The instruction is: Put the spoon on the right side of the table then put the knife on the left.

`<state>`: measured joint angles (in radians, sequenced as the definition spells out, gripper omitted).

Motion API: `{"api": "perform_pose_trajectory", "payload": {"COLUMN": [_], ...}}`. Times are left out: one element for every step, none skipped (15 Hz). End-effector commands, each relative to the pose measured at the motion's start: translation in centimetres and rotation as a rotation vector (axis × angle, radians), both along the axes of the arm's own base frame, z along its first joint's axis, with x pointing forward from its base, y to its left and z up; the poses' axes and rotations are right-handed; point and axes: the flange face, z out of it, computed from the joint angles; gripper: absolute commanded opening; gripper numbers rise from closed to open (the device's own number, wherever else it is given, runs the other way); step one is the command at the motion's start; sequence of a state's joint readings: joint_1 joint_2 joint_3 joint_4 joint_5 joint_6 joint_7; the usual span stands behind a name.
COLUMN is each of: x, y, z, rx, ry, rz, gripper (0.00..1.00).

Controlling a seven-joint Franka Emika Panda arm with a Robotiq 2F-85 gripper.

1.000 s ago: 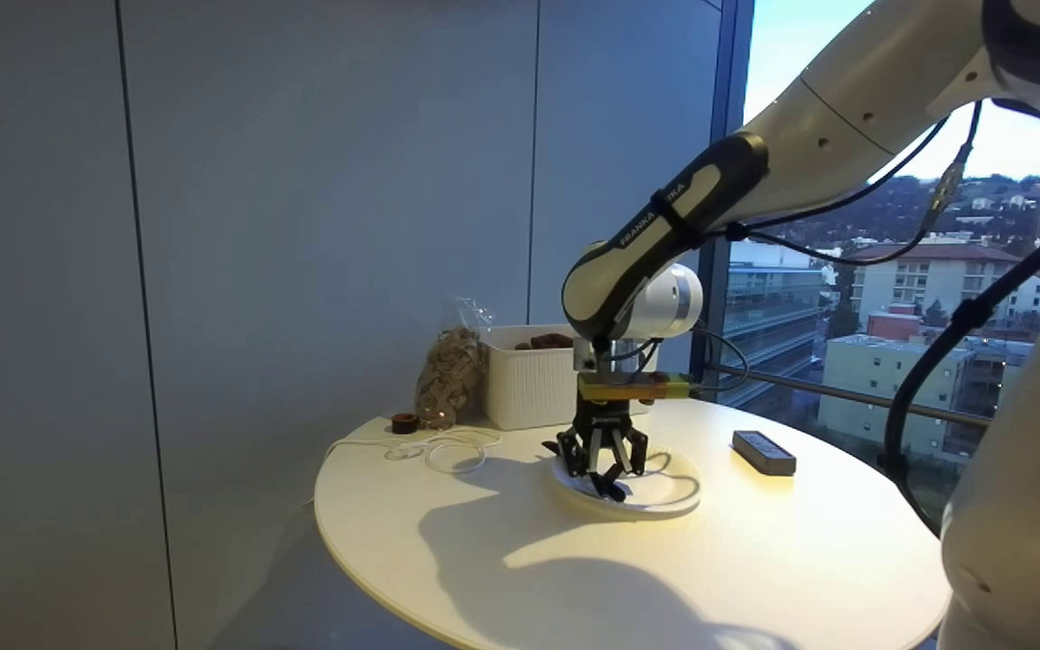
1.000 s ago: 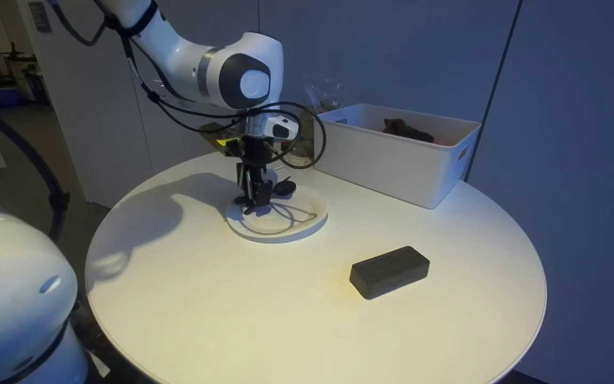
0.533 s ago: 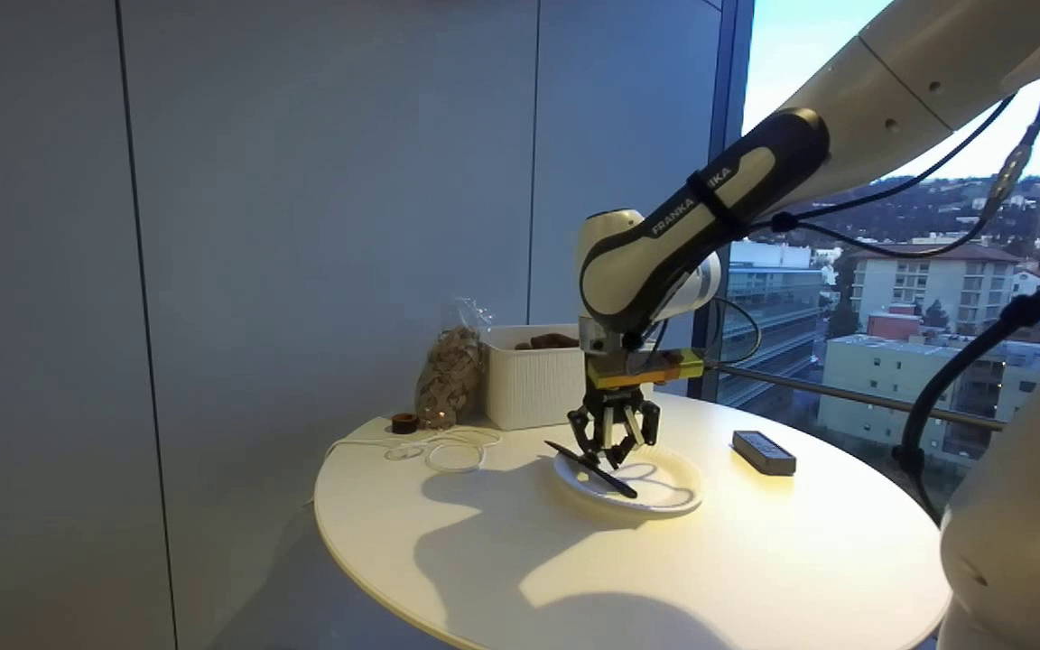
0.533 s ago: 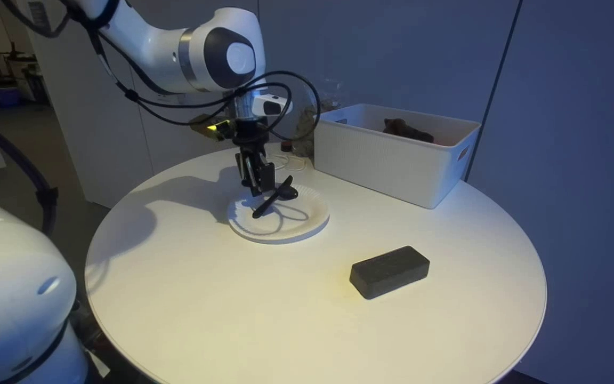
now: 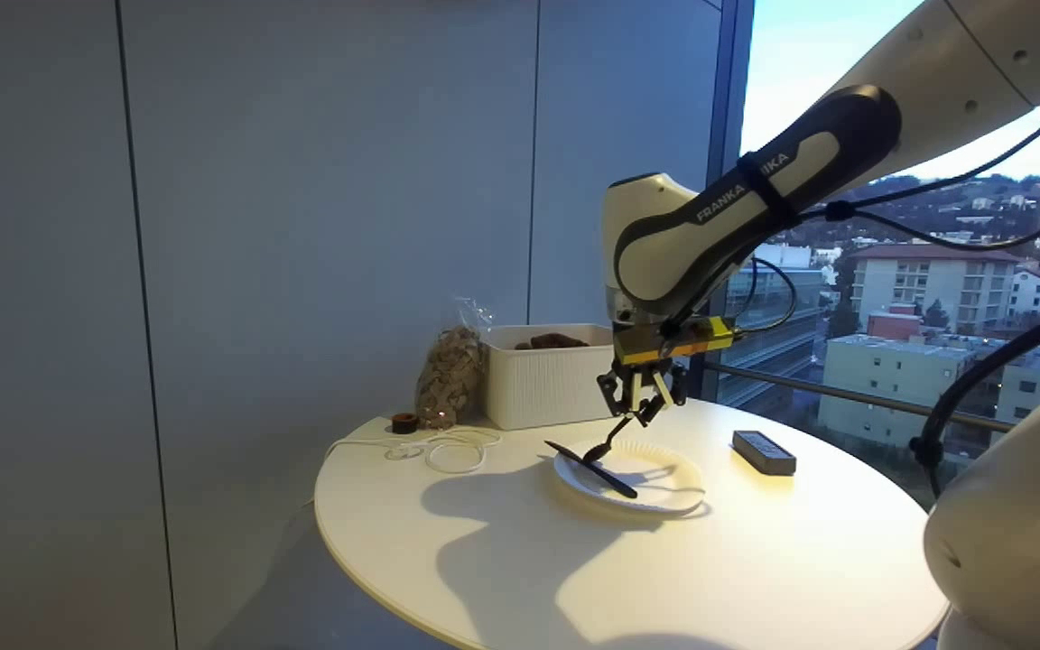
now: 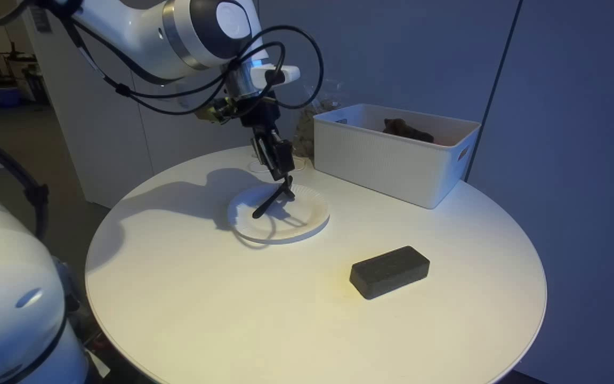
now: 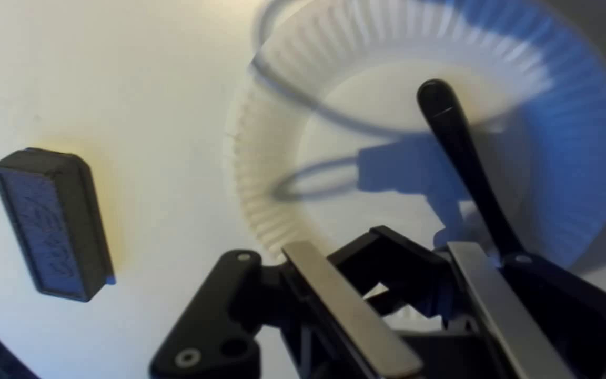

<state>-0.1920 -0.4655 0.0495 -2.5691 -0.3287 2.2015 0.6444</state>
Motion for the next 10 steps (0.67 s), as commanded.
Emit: {"api": "perform_pose_trajectory", "payload": {"x": [-1.9, -2.2, -2.4, -2.3, -2.1, -1.8, -1.5, -1.0, -0.7, -0.3], "y": [-2.1, -2.5, -2.5, -2.2, -1.8, -1.5, -1.1, -1.0, -0.9, -1.0], "z": [1.9, 1.7, 1.4, 0.9, 0.5, 0.1, -0.3, -0.6, -0.8, -1.1], "rx": [-0.075, -0.071, -0.060, -0.028, -0.030, -0.048, -0.068, -0.085, -0.100, -0.127], "ry": [-0.065, -0.034, -0.009, 0.020, 0.033, 0.048, 0.077, 0.095, 0.113, 0.124], "rz": [-0.109, -0.113, -0.099, -0.055, -0.010, 0.052, 0.113, 0.154, 0.174, 0.210], "gripper": [0.04, 0.05, 0.30, 0.31, 0.34, 0.40, 0.48, 0.55, 0.62, 0.70]}}
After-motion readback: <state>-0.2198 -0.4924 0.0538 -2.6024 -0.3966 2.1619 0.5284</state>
